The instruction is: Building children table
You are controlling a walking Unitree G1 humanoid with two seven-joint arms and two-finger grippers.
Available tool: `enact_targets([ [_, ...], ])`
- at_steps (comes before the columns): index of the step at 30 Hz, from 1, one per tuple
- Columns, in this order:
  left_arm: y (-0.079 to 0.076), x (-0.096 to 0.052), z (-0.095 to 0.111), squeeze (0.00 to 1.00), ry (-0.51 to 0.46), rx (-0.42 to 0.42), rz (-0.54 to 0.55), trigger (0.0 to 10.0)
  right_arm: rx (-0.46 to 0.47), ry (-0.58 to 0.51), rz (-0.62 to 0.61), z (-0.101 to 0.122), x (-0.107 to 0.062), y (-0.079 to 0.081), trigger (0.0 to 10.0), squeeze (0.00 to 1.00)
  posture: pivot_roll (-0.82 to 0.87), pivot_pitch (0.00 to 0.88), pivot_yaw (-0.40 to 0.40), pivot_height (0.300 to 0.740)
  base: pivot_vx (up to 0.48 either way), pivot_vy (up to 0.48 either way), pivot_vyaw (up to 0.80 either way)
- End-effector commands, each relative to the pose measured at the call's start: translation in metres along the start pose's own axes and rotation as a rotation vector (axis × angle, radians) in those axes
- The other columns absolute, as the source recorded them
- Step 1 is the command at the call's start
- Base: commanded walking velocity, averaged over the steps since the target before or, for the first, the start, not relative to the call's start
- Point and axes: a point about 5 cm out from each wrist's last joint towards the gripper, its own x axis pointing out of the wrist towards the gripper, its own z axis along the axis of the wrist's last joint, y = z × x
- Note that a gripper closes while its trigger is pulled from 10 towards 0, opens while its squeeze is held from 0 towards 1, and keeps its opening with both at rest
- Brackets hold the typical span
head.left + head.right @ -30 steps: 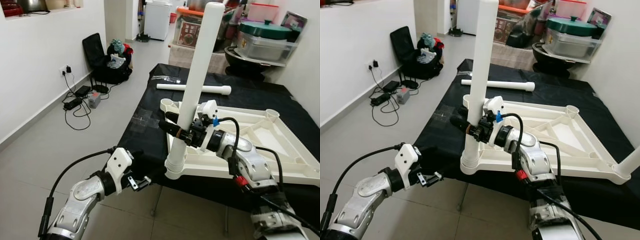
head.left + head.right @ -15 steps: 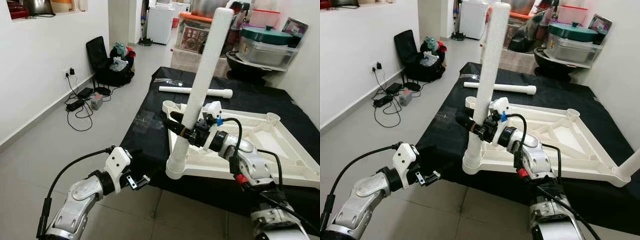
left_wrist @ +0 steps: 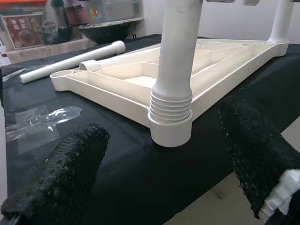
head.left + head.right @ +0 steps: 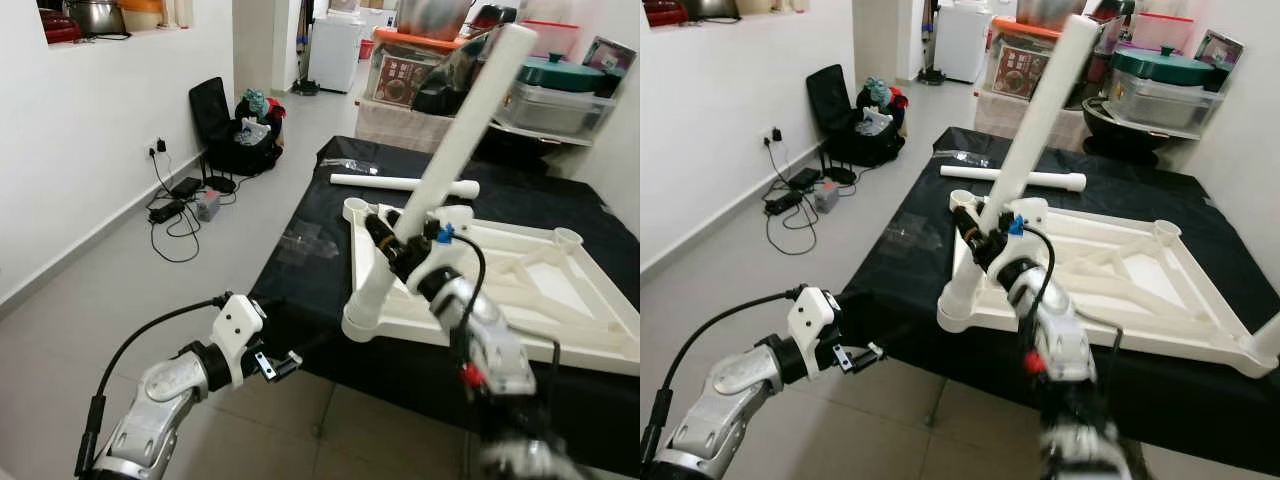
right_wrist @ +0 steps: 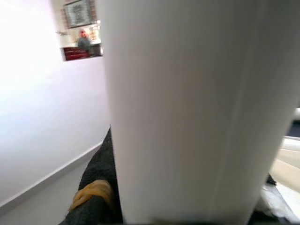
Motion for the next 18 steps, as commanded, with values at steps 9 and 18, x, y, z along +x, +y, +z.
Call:
enact_targets([
  [9, 0.004, 0.0, -0.003, 0.0, 0.022, -0.001, 0.003, 10.0, -0.212, 0.283, -0.339, -0.039, -0.026, -0.024, 10.0, 0.0, 0.04, 0.0, -0.096, 0.74, 0.0, 0.0, 0.0],
  [18, -0.001, 0.003, -0.002, 0.0, 0.012, -0.01, 0.001, 10.0, -0.191, 0.351, -0.405, -0.041, -0.02, -0.027, 10.0, 0.0, 0.06, 0.0, -0.113, 0.74, 0.0, 0.0, 0.0],
])
